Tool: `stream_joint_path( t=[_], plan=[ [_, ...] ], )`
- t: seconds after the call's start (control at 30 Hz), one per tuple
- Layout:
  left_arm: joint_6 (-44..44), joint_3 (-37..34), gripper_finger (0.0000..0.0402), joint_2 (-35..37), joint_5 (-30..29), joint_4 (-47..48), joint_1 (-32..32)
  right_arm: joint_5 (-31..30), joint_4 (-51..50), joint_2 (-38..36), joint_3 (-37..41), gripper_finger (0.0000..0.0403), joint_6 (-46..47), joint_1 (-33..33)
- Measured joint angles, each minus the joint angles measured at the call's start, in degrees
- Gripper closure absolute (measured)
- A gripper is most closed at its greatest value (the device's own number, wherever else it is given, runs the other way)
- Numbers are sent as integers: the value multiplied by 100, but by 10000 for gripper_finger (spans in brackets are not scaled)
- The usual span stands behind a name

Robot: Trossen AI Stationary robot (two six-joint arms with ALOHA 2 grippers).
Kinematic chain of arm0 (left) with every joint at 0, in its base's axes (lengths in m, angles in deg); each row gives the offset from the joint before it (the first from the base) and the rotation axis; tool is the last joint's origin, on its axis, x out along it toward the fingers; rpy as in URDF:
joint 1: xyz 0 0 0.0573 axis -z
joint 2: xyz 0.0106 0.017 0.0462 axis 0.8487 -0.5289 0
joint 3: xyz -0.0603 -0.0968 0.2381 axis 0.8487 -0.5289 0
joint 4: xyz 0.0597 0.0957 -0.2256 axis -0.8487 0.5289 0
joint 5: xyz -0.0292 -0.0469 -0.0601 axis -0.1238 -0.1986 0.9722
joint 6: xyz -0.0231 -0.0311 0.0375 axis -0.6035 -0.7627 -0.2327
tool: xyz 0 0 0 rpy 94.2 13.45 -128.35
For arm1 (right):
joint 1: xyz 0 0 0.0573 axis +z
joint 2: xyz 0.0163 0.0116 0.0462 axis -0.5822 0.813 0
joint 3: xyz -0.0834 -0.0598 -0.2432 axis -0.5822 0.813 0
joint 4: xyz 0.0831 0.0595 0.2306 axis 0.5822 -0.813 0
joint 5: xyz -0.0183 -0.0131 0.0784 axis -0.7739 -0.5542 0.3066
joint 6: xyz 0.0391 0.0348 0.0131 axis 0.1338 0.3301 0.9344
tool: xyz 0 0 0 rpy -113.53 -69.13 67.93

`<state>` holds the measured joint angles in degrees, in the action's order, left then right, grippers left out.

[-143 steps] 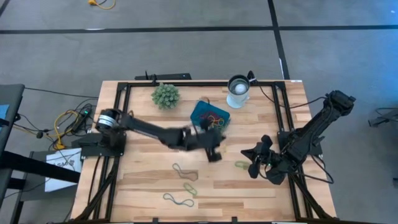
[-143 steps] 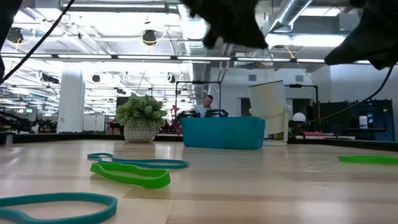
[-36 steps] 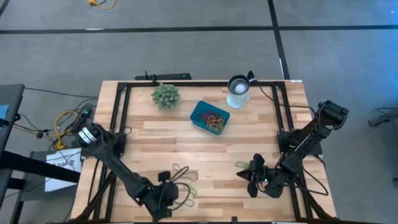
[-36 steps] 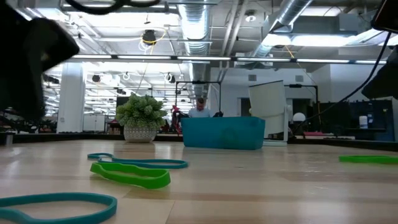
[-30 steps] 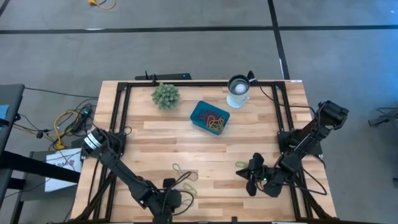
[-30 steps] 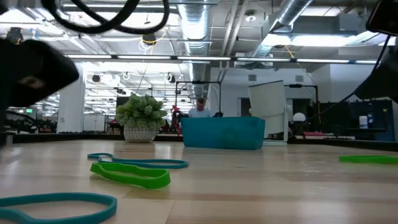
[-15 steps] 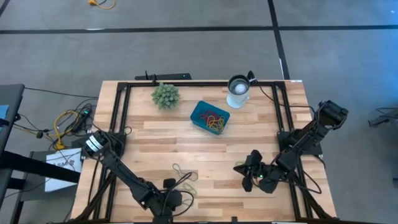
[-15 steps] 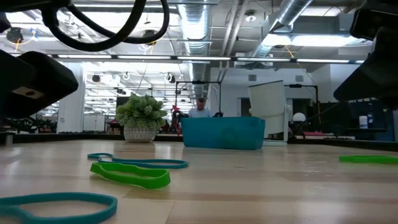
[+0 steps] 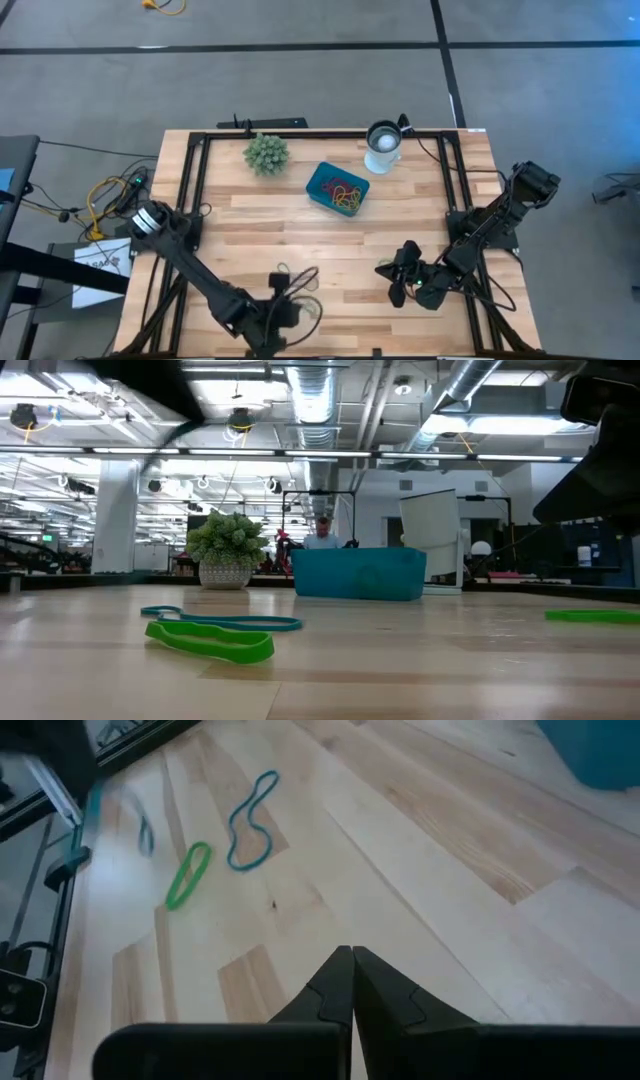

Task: Pick and place items into bin
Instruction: Put the blue rubber band into the blue bin

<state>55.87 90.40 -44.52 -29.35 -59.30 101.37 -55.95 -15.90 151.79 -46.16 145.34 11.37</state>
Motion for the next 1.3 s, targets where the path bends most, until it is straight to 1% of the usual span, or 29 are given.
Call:
stream_joint_path(
  t=[0.1, 0.17, 0.2, 0.27, 0.3, 0.47, 0.57, 0.67, 0.8, 0.87, 0.9, 1.0, 1.1, 1.23, 1.3],
  plan=[
    [767, 240, 401, 230, -1019, 399, -203, -11, -2, 0, 0, 403, -4, -19],
    [1271, 380, 401, 439, -1662, 480, -425, -12, 0, 0, 0, 403, -2, -24],
    [1524, 415, 401, 529, -1883, 534, -573, -13, 0, 0, 0, 403, -2, -24],
    [1992, 411, 401, 666, -2011, 572, -944, -13, -1, 0, 0, 403, -4, -25],
    [2162, 406, 401, 716, -1916, 538, -1170, -13, -2, 0, 0, 403, -4, -25],
    [2853, 403, 401, 806, -1006, 74, -2488, -28, -4, 0, 0, 403, -139, -24],
    [3112, 333, 401, 745, -602, -563, -3284, -35, -13, 2, 0, 403, -144, -25],
    [3078, 191, 401, 745, -1, -1267, -4059, -35, -27, 2, 1, 403, -149, -24],
    [2477, -135, 401, 747, 934, -1961, -4836, -35, -43, 2, 2, 403, -157, -26],
    [2266, -343, 401, 747, 1355, -2191, -5054, -35, -46, 2, 2, 403, -157, -24],
    [2189, -492, 401, 747, 1438, -2378, -5110, -35, -48, 2, 2, 403, -183, -24],
    [2035, -875, 401, 747, 1482, -2873, -5188, -35, -46, 2, 2, 403, -356, -26],
    [2010, -1116, 401, 749, 1591, -3335, -5172, -35, -47, 2, 2, 403, -413, -26],
    [2014, -1386, 401, 749, 1651, -3629, -5114, -35, -46, 2, 2, 403, -400, -25],
    [1799, -1409, 401, 749, 1655, -3604, -5117, -35, -46, 2, 2, 403, -399, -24]
  ],
)
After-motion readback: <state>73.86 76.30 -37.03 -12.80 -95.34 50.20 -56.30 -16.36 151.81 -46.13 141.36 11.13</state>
